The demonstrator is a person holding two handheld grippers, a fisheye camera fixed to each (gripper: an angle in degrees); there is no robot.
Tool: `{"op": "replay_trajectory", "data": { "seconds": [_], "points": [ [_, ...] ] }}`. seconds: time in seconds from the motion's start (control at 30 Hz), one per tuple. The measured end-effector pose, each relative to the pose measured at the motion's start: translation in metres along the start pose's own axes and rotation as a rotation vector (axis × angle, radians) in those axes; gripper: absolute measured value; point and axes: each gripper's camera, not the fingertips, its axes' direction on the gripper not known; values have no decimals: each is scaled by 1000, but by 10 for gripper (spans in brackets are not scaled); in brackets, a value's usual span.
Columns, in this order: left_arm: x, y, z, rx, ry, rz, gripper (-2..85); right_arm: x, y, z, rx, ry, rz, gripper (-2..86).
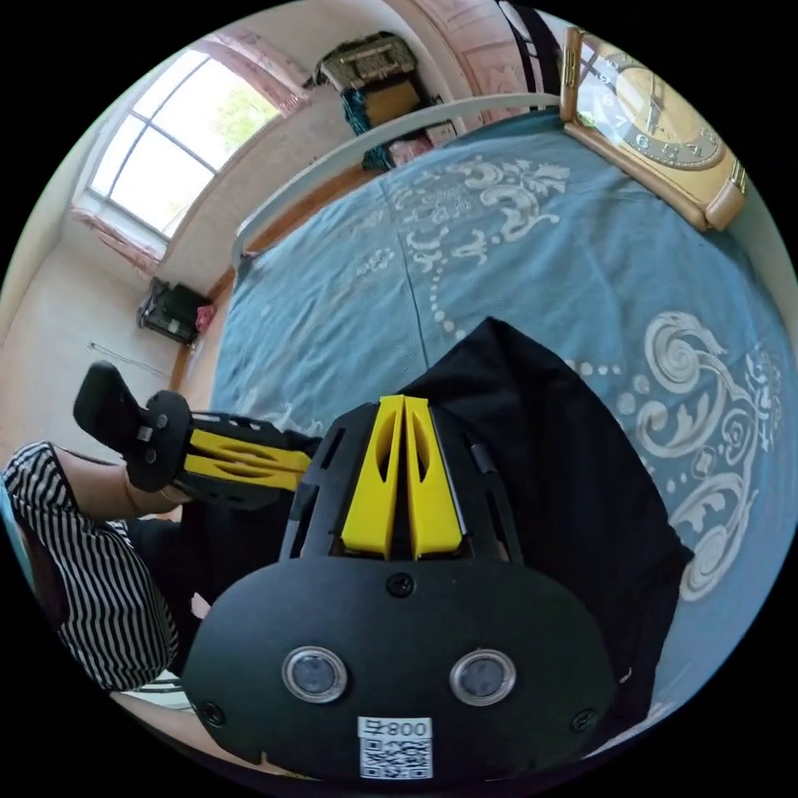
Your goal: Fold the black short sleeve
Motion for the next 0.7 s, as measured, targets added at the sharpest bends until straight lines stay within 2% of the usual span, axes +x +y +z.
{"op": "replay_trajectory", "data": {
  "seconds": [0.17, 0.27, 0.33, 0.47, 0.63, 0.7],
  "points": [
    [6, 10, -5, 14, -15, -18, 2, -15, 34, -8, 34, 61, -27, 0],
    [7, 15, -5, 8, -4, -19, 1, -12, 72, -24, 129, 89, 34, 1],
    [8, 18, -5, 6, 0, -20, 1, 3, 92, -16, 91, 108, 114, 1],
    [12, 27, -9, 5, -12, -12, 2, 11, 126, -13, 113, 8, 163, 1],
    [24, 42, -31, 55, -21, 14, 2, -28, 220, -31, 244, 80, 195, 1],
    [29, 46, -33, 42, -5, 31, 2, -33, 253, -18, 185, 125, 246, 1]
  ]
}}
